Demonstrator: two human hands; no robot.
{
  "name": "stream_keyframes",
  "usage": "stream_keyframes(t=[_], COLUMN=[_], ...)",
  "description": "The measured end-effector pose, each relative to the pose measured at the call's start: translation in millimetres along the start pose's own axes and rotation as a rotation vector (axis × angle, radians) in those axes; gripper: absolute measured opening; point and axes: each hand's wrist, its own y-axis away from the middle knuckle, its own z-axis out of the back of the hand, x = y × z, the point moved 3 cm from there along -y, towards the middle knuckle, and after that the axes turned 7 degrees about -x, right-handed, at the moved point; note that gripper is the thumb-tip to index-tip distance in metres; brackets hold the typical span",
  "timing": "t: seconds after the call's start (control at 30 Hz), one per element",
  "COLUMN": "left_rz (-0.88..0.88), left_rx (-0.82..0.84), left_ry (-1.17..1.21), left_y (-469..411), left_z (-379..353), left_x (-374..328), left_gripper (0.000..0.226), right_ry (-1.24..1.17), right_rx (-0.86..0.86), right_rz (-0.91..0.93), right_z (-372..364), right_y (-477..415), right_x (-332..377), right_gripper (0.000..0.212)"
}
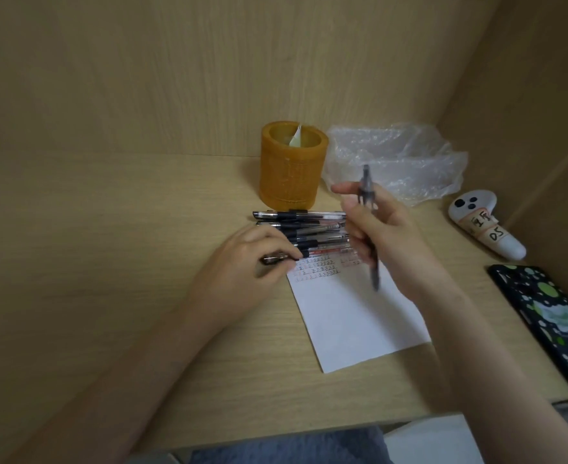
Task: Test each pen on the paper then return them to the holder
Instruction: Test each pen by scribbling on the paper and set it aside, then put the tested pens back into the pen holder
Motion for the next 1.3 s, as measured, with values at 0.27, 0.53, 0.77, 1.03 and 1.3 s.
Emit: stream_keyframes(t=[0.27,0.53,0.77,1.03,1.3], left_rz=[0.311,0.371,0.317,0.317,0.309], left_rx=[-0.177,0.153,0.168,0.168,0.163], left_ry=[-0.052,-0.206,-0.288,-0.297,-0.304], left_y=[-2.6,3.1,4.6,4.7,4.1], left_z=[14.8,-2.6,-5.5,-6.4,-7.8], left_x=[18.8,20.4,18.6,20.6,21.7], left_gripper=[0.049,0.105,0.113,0.115,0.115], right_ry=[0.793,1.025,1.11,1.06,1.215], right_rx=[0.245,0.362,0.405,0.462,0.54], right_rz=[0.197,0.229,0.236,0.126,0.135], right_z=[-24.1,-33.0,-33.9,-17.9,-22.2], right_y=[-21.9,-31.6,-44.8,-51.5,-63.1], right_x=[-12.3,-31.2,-28.4,-18.6,-21.4], right_gripper=[0.056,0.103,0.095,0.087,0.089])
